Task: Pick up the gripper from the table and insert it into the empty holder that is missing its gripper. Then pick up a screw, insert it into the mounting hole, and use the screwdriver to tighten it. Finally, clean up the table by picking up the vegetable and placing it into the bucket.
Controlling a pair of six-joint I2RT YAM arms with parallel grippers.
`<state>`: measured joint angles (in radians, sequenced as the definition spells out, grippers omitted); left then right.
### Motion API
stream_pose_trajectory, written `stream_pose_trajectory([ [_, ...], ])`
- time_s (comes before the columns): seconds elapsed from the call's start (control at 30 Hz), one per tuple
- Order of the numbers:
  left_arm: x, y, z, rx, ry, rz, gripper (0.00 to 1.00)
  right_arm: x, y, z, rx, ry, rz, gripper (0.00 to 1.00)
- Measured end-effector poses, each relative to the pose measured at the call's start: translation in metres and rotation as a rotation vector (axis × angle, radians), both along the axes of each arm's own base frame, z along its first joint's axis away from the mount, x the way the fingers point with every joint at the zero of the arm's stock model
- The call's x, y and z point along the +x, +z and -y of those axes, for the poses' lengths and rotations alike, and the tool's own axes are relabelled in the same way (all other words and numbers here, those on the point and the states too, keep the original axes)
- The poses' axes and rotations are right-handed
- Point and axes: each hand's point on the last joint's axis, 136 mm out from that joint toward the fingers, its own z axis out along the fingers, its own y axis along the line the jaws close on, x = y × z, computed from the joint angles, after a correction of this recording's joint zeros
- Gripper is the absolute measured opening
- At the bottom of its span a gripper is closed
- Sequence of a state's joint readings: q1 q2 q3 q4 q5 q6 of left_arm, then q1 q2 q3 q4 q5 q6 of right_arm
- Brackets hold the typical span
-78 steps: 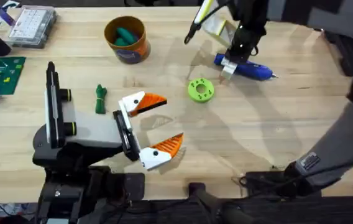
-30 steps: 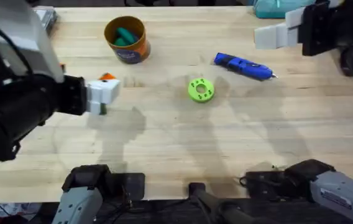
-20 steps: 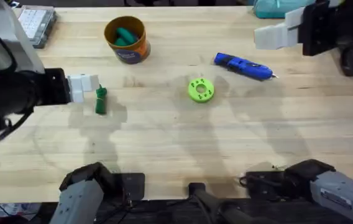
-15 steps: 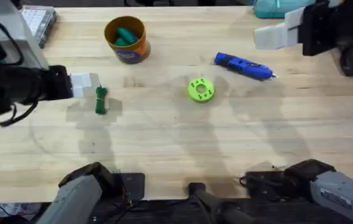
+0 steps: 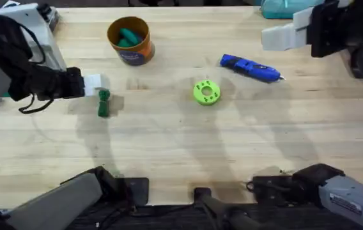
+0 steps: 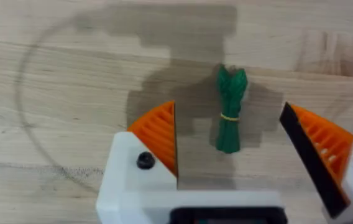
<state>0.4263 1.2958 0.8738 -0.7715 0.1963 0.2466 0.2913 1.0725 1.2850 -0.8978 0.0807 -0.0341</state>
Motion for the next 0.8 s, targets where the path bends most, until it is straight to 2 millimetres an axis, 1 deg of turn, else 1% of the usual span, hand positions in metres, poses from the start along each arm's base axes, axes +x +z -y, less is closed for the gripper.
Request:
stream_pose_trajectory([
  [0.23,-0.011,-0.017,0.006,-0.041,-0.009,-0.091,0.986,0.000,0.000,0.000,0.000,0.000,0.000,0.998],
  [0.4,-0.013,-0.027,0.006,-0.057,-0.013,-0.128,0.986,0.000,0.000,0.000,0.000,0.000,0.000,0.998],
  [0.8,-0.013,-0.028,0.006,-0.058,-0.013,-0.128,0.986,0.000,0.000,0.000,0.000,0.000,0.000,0.998],
])
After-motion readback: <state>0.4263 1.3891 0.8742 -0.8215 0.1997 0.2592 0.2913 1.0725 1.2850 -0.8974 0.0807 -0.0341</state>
